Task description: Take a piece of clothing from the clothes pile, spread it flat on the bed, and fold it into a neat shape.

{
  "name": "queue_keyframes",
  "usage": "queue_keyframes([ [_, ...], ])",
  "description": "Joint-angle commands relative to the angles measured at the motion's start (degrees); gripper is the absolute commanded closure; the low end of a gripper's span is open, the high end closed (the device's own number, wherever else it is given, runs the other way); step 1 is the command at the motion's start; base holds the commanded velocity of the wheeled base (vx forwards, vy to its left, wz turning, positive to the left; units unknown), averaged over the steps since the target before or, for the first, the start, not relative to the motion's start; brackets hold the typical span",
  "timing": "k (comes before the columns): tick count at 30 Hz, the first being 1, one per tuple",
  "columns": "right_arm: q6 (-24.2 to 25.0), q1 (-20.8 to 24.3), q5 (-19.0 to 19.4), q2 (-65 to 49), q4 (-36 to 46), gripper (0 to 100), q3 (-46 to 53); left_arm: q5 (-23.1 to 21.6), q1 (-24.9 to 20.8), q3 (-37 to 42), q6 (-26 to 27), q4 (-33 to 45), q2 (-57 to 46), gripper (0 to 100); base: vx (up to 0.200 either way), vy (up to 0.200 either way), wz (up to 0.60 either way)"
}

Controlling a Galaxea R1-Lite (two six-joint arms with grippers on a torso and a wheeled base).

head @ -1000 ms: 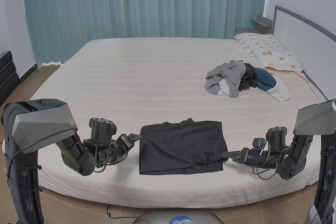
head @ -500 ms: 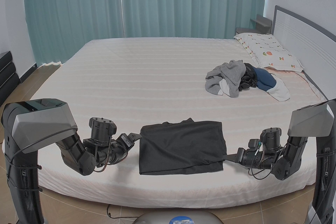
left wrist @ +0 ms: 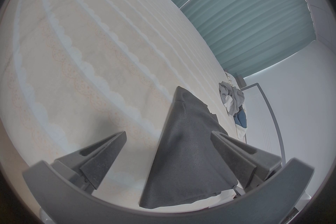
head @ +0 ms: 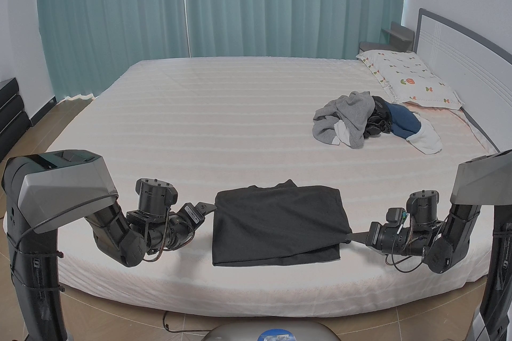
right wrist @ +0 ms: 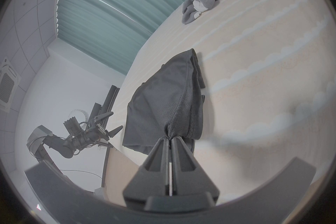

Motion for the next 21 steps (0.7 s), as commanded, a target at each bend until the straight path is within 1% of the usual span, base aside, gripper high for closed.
queue_keyframes([
  [1, -3.6, -0.1, 0.1, 1.4, 0.1, 100, 0.8, 0.0, 0.0, -0.1, 0.0, 0.0, 0.0, 0, 0.0, 0.0, 0.0],
  [2, -4.6, -0.1, 0.1, 1.7, 0.1, 0, 1.0, 0.0, 0.1, -0.2, 0.0, 0.1, 0.0, 0, 0.0, 0.0, 0.0],
  [6, -6.6, -1.4, 0.1, 2.5, 0.1, 0, 1.0, -0.1, 0.1, -0.3, -0.1, 0.0, 0.1, 0, 0.0, 0.0, 0.0],
  [12, -5.8, -2.0, 0.0, 1.9, -0.6, 0, -1.0, -0.1, 0.1, -0.5, -0.1, -0.1, 0.1, 0, 0.0, 0.0, 0.0],
  [14, -4.3, -2.1, -0.4, 1.9, -0.7, 0, -2.2, -0.2, 0.3, -0.6, -0.2, -0.1, 0.1, 0, 0.0, 0.0, 0.0],
  [18, 0.6, -2.0, -0.5, 1.9, -0.6, 0, -4.3, -0.2, 0.4, -1.0, -0.2, 0.0, 0.1, 0, 0.2, 0.0, 0.0],
  [20, 2.1, -2.0, -0.5, 2.1, -0.2, 0, -5.5, -0.2, 0.3, -1.1, -0.2, 0.0, 0.1, 0, 0.2, 0.0, 0.0],
  [21, 2.1, -2.0, -0.5, 2.1, -0.2, 0, -5.5, -0.2, 0.3, -1.1, -0.2, 0.0, 0.1, 0, 0.2, 0.0, 0.0],
])
